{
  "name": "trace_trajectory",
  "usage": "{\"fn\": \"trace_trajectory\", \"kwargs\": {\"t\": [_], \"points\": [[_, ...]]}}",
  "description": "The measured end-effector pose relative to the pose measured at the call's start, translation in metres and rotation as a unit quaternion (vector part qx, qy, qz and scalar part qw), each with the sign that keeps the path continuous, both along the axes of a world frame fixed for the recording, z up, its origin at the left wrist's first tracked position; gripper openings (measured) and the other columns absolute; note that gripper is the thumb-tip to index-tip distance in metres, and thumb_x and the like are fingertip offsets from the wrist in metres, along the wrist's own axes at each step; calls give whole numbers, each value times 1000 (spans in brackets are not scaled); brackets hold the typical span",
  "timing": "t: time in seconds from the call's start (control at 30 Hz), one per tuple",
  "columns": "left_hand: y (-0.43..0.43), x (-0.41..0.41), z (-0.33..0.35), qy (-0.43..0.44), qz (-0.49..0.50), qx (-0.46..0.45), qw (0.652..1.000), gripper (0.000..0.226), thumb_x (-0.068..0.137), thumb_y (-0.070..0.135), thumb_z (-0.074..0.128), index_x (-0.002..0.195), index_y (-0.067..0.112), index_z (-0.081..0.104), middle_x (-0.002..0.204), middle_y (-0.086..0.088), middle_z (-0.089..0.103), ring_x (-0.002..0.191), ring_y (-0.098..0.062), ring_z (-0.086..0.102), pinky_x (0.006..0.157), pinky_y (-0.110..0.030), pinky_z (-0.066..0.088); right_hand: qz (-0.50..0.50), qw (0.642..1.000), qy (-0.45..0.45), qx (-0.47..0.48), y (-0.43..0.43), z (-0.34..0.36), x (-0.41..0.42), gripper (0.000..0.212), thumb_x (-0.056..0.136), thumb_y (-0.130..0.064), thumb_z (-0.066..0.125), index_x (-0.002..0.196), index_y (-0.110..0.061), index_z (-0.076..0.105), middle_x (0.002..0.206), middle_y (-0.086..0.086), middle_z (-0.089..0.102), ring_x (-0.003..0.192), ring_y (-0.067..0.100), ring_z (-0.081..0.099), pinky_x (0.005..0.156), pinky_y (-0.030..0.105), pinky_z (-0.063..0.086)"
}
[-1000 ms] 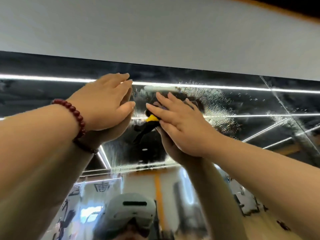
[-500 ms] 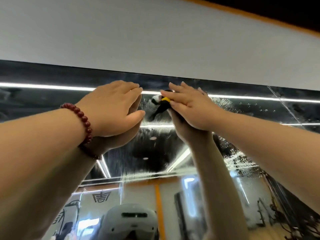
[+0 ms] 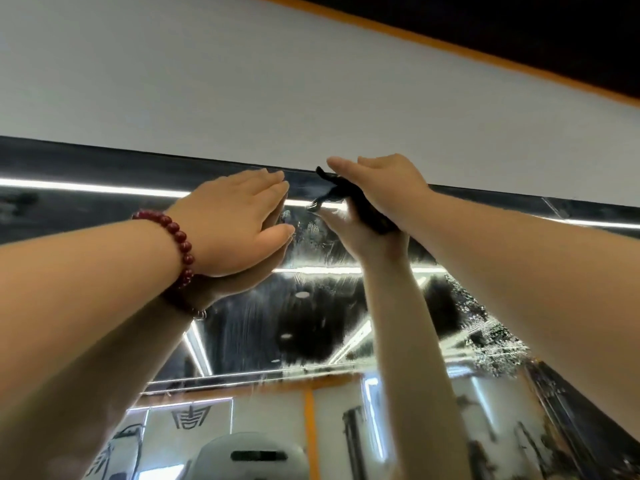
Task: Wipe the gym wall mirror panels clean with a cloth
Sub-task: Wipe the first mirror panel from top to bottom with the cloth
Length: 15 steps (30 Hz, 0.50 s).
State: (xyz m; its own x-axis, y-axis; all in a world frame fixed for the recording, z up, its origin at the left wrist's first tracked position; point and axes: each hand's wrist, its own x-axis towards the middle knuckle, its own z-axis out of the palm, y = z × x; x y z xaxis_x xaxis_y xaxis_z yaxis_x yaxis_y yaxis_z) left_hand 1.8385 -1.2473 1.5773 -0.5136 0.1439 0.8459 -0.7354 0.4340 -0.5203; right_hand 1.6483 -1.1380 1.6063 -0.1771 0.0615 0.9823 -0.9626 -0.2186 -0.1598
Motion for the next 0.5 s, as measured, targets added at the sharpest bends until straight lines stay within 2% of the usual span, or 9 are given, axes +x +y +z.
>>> {"fn": "trace_trajectory", "kwargs": {"t": [0.03, 0.07, 0.1, 0.2, 0.27, 0.33, 0.37, 0.5], "points": [[0, 0, 0, 1, -2, 2, 1000, 80, 90, 66, 6, 158, 24, 2, 165, 10, -1, 151, -10, 1, 122, -32, 6, 2, 999, -14, -30, -4, 3, 3, 55, 72, -78, 64, 84, -25, 75, 86, -10, 71, 98, 21, 65, 107, 49, 41], [1, 1, -1, 1, -2, 4, 1000, 83, 85, 66, 4, 158, 25, 2, 165, 10, -2, 151, -9, 0, 121, -32, 7, -7, 998, -25, -51, -7, 6, 6, 58, 69, -77, 67, 71, -20, 71, 67, -10, 65, 83, 19, 65, 104, 49, 44], [1, 1, -1, 1, -1, 6, 1000, 84, 85, 66, 5, 158, 25, 1, 165, 11, -2, 151, -9, 0, 121, -33, 7, -21, 998, -30, -59, -10, 8, 7, 57, 69, -75, 69, 69, -19, 69, 63, -10, 62, 79, 17, 64, 104, 49, 44], [1, 1, -1, 3, -2, 5, 1000, 73, 97, 63, 11, 158, 24, 1, 165, 10, -3, 151, -9, -1, 121, -33, 6, -60, 997, -7, -47, -14, 11, 5, 35, 76, -64, 71, 84, -30, 67, 88, -15, 66, 97, 12, 61, 109, 46, 37], [2, 1, -2, 6, -2, 7, 1000, 72, 97, 62, 11, 158, 24, 2, 165, 10, -3, 151, -9, -1, 121, -32, 6, -60, 997, 40, -12, -10, 5, -1, 22, 86, -51, 68, 103, -36, 67, 112, -15, 66, 115, 14, 57, 115, 37, 30], [1, 1, -1, 8, -4, 7, 1000, 72, 97, 62, 11, 158, 24, 2, 165, 10, -2, 151, -9, 0, 121, -33, 7, -69, 992, 103, 31, -5, -3, -7, 36, 97, -34, 60, 132, -30, 60, 142, -10, 54, 137, 14, 43, 114, 24, 20], [1, 0, -1, 9, -5, 7, 1000, 73, 97, 62, 11, 158, 24, 3, 165, 10, -2, 151, -9, 0, 121, -33, 7, -74, 987, 134, 41, -5, -5, -8, 40, 100, -27, 56, 140, -27, 55, 150, -9, 47, 142, 13, 35, 115, 24, 17], [2, 1, -2, 8, -15, 17, 1000, 74, 94, 61, 8, 158, 24, 3, 165, 10, 0, 151, -9, 1, 121, -34, 8, -89, 975, 198, 50, -10, -5, 4, 44, 103, -16, 49, 146, -22, 47, 156, -7, 38, 147, 10, 27, 120, 25, 12]]}}
